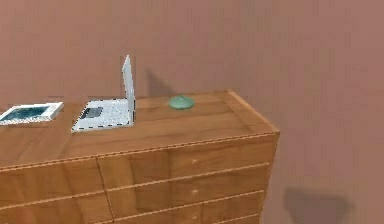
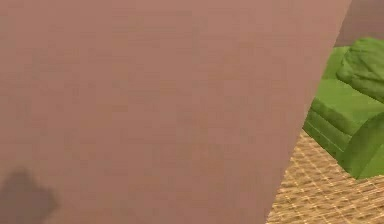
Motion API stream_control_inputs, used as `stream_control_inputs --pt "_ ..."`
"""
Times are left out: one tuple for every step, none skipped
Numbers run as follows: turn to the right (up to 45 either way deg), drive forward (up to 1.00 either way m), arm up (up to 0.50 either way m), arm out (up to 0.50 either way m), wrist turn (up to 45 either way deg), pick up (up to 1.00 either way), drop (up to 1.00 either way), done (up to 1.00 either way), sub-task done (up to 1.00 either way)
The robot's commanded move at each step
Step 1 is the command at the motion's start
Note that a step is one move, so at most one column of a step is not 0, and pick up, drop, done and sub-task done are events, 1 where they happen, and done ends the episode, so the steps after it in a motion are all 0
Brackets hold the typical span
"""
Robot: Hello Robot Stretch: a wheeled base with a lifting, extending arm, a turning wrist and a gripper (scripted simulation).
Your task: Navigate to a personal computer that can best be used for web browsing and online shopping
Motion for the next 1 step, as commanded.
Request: stream_control_inputs --pt "0.0 0.15 0.0 0.0 0.0 0.0 0.0 0.0 0.0"
